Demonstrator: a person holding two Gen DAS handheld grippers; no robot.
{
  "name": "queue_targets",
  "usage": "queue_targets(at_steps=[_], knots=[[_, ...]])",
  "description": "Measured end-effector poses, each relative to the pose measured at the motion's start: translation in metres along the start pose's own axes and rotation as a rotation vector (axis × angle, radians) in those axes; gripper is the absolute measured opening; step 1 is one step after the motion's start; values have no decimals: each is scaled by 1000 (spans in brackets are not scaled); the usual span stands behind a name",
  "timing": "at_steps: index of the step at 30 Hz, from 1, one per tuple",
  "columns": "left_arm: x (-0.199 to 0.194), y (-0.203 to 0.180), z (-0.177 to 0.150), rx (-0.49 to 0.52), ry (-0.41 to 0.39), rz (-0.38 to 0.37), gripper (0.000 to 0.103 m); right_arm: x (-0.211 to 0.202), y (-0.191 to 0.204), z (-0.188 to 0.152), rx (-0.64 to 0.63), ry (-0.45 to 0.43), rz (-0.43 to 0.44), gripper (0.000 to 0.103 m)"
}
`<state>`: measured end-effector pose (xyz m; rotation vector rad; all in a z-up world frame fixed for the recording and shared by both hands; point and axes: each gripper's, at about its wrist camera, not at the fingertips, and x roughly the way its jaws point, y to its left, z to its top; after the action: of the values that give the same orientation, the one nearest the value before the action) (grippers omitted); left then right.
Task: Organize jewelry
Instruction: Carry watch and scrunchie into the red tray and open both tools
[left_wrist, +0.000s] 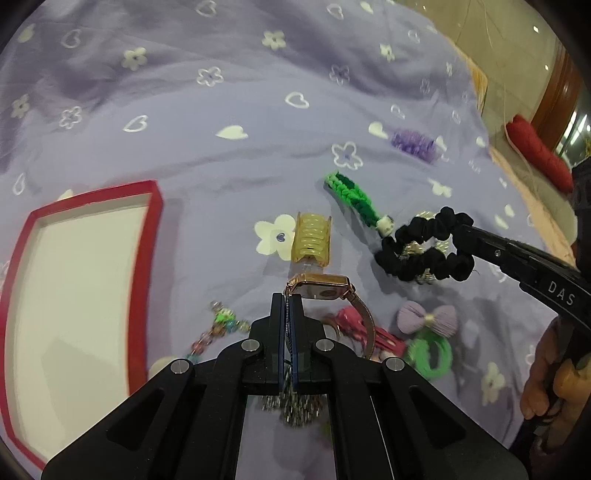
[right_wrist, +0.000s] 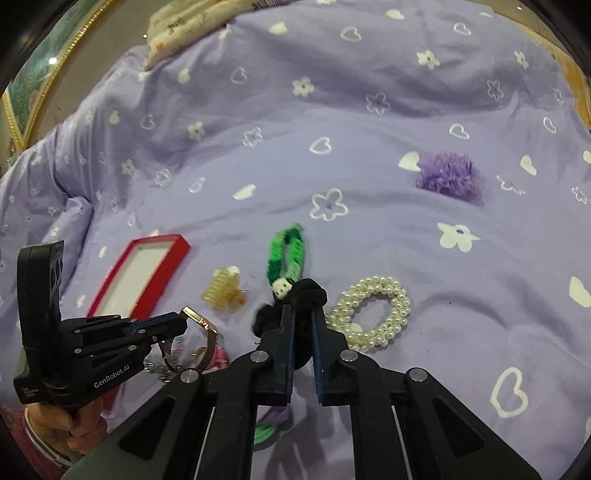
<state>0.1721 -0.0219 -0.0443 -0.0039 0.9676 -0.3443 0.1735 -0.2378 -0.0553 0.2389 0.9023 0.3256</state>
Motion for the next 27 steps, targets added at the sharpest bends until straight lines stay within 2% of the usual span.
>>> queue_targets(at_steps=[9, 15, 27], knots=[[-50, 42, -19, -123, -68, -12, 1, -15, 44, 5, -17, -25, 95, 7], [-74, 88, -25, -204, -104, 57, 1, 3, 84, 7, -31, -2, 192, 7], [-78, 177, -25, -338, -97, 208, 1, 60, 166, 21, -81, 39, 318, 7]])
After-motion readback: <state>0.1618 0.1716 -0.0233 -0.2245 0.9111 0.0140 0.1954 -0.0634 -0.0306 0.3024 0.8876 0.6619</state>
